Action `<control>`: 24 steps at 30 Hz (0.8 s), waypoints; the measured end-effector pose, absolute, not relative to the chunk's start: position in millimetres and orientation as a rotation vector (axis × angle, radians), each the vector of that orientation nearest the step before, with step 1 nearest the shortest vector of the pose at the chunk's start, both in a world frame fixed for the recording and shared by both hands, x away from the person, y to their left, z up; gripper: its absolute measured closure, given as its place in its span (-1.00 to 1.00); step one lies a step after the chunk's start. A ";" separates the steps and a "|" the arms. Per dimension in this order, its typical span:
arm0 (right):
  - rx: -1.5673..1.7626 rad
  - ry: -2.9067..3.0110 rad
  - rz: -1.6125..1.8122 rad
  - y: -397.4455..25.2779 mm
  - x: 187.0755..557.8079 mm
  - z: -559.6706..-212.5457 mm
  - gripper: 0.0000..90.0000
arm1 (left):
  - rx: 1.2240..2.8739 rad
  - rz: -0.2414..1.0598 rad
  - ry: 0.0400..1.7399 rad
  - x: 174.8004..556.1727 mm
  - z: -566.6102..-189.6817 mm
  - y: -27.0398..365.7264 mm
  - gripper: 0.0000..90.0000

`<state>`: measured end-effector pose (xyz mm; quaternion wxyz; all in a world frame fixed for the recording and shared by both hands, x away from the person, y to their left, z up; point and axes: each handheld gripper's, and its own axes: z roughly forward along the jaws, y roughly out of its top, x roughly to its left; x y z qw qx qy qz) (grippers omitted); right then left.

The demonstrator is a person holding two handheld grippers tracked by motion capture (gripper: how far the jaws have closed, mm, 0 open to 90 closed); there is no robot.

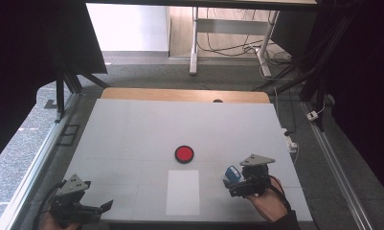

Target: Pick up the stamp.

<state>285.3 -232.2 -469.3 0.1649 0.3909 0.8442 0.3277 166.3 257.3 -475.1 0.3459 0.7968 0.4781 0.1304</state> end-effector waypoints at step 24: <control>1.133 2.473 0.783 -231.4 311.7 -482.0 -0.63 | 2.075 0.333 1.233 166.1 -475.2 257.1 -1.00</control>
